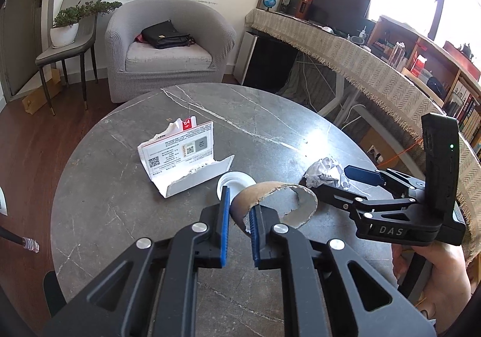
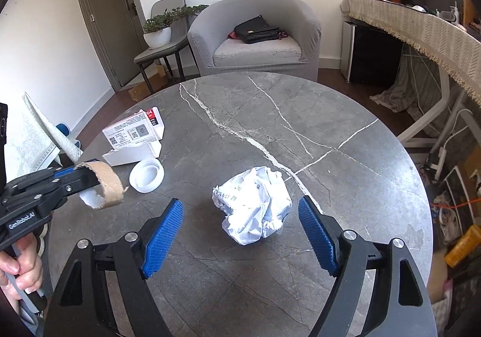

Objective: Collect trash

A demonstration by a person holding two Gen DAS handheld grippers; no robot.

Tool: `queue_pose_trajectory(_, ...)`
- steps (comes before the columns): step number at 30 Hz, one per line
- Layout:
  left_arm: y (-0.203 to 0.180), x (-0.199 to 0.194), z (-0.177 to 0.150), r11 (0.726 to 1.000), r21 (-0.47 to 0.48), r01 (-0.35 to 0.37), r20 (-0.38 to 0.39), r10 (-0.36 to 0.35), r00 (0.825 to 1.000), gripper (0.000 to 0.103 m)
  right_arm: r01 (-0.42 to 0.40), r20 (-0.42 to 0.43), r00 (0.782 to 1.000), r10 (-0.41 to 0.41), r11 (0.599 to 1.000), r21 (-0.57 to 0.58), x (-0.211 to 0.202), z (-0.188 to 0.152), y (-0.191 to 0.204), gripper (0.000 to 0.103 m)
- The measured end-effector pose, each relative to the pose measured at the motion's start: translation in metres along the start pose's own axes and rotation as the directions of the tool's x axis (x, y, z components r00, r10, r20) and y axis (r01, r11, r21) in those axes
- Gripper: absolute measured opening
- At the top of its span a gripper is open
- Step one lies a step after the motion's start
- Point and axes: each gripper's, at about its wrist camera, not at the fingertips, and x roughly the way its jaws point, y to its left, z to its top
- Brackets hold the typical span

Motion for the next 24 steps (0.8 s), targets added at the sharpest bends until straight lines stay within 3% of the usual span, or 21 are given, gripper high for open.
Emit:
queue_pose_trajectory(3, 0.007, -0.009, 0.002, 1.0, -0.01, 0.001, 0.013, -0.001, 1.0, 0.013, 0.019, -0.015, 1.0, -0.02, 0.999, -0.029, 0.007, 0.002, 0.002, 0.079)
queue_pose_trajectory(7, 0.019, -0.023, 0.004, 1.0, -0.02, -0.014, 0.038, 0.015, 0.999, 0.013, 0.034, -0.046, 0.998, -0.037, 0.998, -0.055, 0.015, 0.002, 0.007, 0.053)
queue_pose_trajectory(15, 0.044, -0.052, 0.001, 0.998, -0.047, -0.048, 0.062, 0.051, 0.997, 0.013, 0.011, -0.017, 1.0, -0.013, 0.995, -0.103, 0.006, 0.009, 0.039, 0.052)
queue_pose_trajectory(24, 0.063, -0.081, -0.013, 0.991, -0.029, -0.128, 0.071, 0.13, 0.989, 0.013, -0.142, 0.039, 0.988, 0.152, 0.971, -0.192, -0.014, 0.018, 0.1, 0.052)
